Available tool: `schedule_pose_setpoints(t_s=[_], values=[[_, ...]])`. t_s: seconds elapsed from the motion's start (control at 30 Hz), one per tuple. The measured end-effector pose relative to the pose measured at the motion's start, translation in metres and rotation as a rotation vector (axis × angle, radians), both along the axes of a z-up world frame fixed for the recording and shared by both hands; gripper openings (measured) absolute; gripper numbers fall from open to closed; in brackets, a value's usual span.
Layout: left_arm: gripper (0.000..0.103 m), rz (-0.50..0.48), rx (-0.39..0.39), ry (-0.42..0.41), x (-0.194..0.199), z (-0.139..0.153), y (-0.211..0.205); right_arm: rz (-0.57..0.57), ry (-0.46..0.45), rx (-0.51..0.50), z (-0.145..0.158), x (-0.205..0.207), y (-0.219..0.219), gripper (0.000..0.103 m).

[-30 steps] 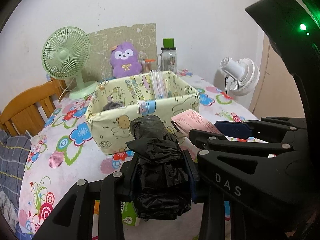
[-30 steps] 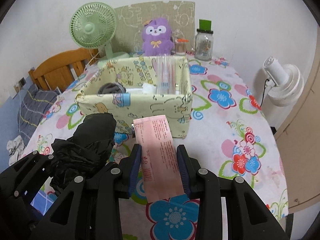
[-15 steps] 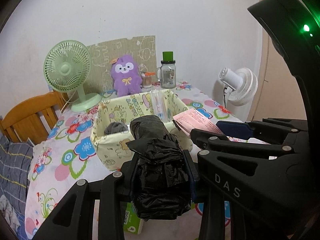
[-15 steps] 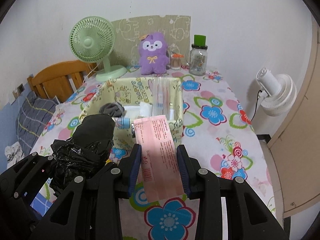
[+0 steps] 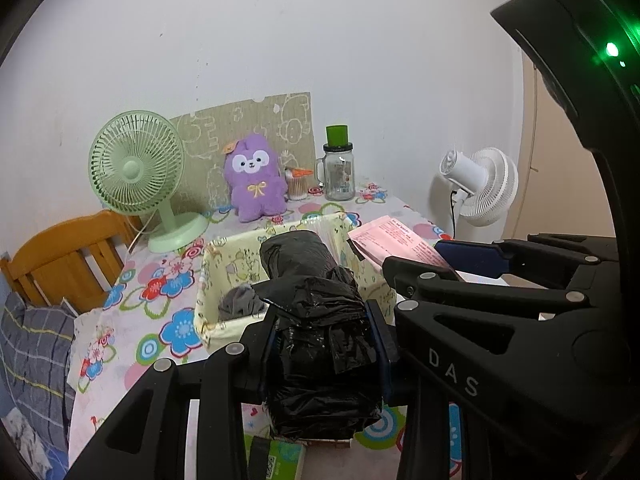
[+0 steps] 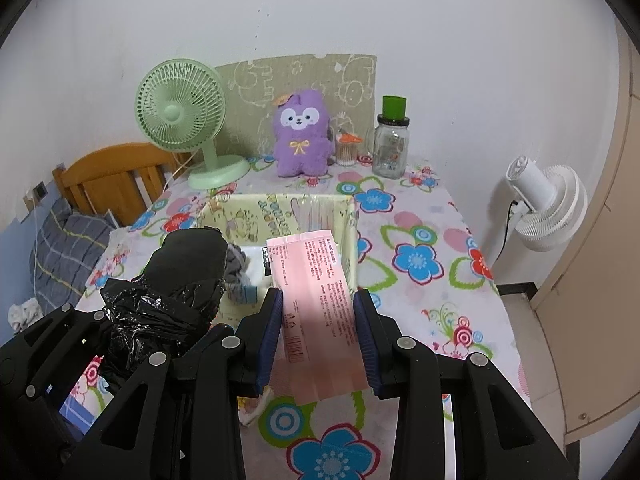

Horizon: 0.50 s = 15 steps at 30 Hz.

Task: Organize soft objects
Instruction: 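Carry the pink packet and black bag up over the fabric box with both tools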

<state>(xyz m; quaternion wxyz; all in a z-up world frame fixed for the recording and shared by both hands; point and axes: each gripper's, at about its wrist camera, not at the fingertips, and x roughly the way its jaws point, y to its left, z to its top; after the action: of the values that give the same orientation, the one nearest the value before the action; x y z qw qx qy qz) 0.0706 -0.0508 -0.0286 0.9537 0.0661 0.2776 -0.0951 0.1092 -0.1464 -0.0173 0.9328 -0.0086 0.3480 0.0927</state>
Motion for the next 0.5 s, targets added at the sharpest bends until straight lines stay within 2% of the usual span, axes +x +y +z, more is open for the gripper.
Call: schedule_pose_setpoints(t_s=[0.5], values=[[0.039, 0.017, -0.011, -0.018, 0.029, 0.012, 0.002, -0.008, -0.052, -0.003, 0.016, 0.027, 0.002, 0.039]])
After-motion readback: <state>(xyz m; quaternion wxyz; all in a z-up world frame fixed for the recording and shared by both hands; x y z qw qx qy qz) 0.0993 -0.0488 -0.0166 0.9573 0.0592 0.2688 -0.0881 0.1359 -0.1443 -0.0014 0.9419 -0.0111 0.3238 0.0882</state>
